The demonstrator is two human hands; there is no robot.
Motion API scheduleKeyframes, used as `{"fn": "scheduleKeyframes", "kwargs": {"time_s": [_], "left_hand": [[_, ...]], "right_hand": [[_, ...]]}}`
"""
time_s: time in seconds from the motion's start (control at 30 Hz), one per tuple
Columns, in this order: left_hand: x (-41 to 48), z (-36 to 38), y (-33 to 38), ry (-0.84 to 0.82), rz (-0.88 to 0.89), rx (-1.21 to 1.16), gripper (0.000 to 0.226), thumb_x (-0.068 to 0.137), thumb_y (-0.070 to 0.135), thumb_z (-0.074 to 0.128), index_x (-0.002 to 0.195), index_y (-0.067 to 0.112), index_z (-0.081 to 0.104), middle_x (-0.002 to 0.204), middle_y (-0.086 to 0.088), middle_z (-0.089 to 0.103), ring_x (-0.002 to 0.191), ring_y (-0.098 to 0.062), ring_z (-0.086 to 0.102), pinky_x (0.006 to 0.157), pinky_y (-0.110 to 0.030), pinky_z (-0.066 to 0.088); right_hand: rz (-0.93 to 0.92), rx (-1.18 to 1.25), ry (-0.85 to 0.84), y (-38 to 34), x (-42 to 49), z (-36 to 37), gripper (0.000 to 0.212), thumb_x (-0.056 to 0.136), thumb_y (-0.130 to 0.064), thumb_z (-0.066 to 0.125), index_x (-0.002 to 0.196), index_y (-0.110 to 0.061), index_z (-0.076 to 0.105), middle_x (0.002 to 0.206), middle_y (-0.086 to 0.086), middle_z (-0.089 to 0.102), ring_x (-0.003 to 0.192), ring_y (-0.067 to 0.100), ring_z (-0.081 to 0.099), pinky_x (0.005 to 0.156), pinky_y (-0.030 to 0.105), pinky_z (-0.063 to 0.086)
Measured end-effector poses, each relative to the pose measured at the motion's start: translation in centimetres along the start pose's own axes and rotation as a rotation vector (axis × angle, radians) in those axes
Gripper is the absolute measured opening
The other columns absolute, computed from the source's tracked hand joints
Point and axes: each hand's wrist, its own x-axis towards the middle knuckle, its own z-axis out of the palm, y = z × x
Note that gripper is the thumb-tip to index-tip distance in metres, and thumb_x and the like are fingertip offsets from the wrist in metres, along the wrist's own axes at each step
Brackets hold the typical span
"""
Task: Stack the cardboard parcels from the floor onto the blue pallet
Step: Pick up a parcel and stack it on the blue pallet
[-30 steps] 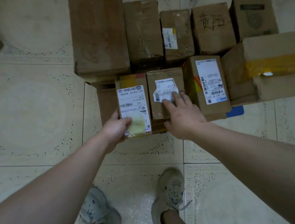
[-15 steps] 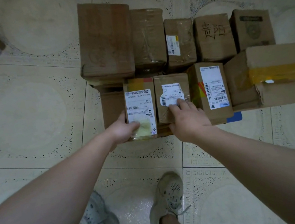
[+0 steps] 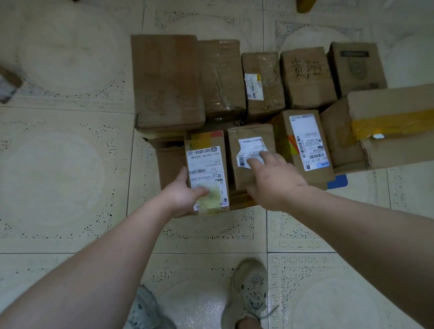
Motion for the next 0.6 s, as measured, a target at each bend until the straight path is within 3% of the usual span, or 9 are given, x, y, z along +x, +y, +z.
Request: {"fn": "scheduleKeyframes", "kwargs": {"time_s": [0.1, 0.17, 0.23, 0.43, 0.6], "left_hand": [[-3.8, -2.5, 0.6, 0.019, -0.013, 0.061, 0.076, 0.092, 0.032, 0.057, 0.15, 0.026, 0.008, 0.143, -0.003, 0.045, 0.104, -0.017, 0.058, 0.078, -0.026, 0.045], [-7.4, -5.2, 0.8, 0.067, -0.018, 0.138, 0.077, 0.092, 0.038, 0.055, 0.151, 0.025, 0.008, 0.15, -0.005, 0.034, 0.127, -0.025, 0.045, 0.095, -0.035, 0.04], [-11.5, -8.6, 0.7, 0.107, -0.031, 0.177, 0.076, 0.091, 0.043, 0.055, 0.151, 0.026, 0.011, 0.155, -0.005, 0.024, 0.137, -0.028, 0.032, 0.107, -0.039, 0.029], [-21.7, -17.5, -0.6, 0.162, -0.012, 0.293, 0.079, 0.09, 0.046, 0.055, 0.151, 0.027, 0.008, 0.157, -0.004, 0.017, 0.141, -0.027, 0.024, 0.11, -0.041, 0.024], [-22.7, -18.9, -0.5, 0.141, 0.062, 0.268, 0.079, 0.089, 0.046, 0.056, 0.15, 0.034, 0.007, 0.156, -0.003, 0.019, 0.14, -0.028, 0.026, 0.108, -0.042, 0.028]], "right_hand": [[-0.007, -0.006, 0.014, -1.9, -1.8, -3.1, 0.058, 0.092, -0.035, 0.05, 0.145, -0.021, 0.029, 0.152, 0.01, 0.025, 0.14, 0.031, 0.021, 0.109, 0.045, 0.028], [-0.012, 0.006, 0.03, -3.9, -3.4, -5.8, 0.058, 0.091, -0.036, 0.051, 0.143, -0.021, 0.032, 0.151, 0.01, 0.028, 0.139, 0.031, 0.023, 0.108, 0.045, 0.029], [-0.034, 0.016, 0.047, -6.7, -5.3, -8.8, 0.058, 0.091, -0.04, 0.051, 0.143, -0.022, 0.033, 0.151, 0.01, 0.029, 0.139, 0.03, 0.024, 0.109, 0.046, 0.029], [-0.125, 0.062, 0.128, -15.4, -10.2, -16.7, 0.063, 0.093, -0.043, 0.05, 0.148, -0.023, 0.027, 0.154, 0.008, 0.026, 0.14, 0.03, 0.024, 0.108, 0.047, 0.031], [-0.082, 0.089, 0.137, -17.5, -10.8, -17.5, 0.064, 0.093, -0.041, 0.053, 0.148, -0.024, 0.027, 0.153, 0.007, 0.029, 0.139, 0.029, 0.026, 0.107, 0.047, 0.033]]}}
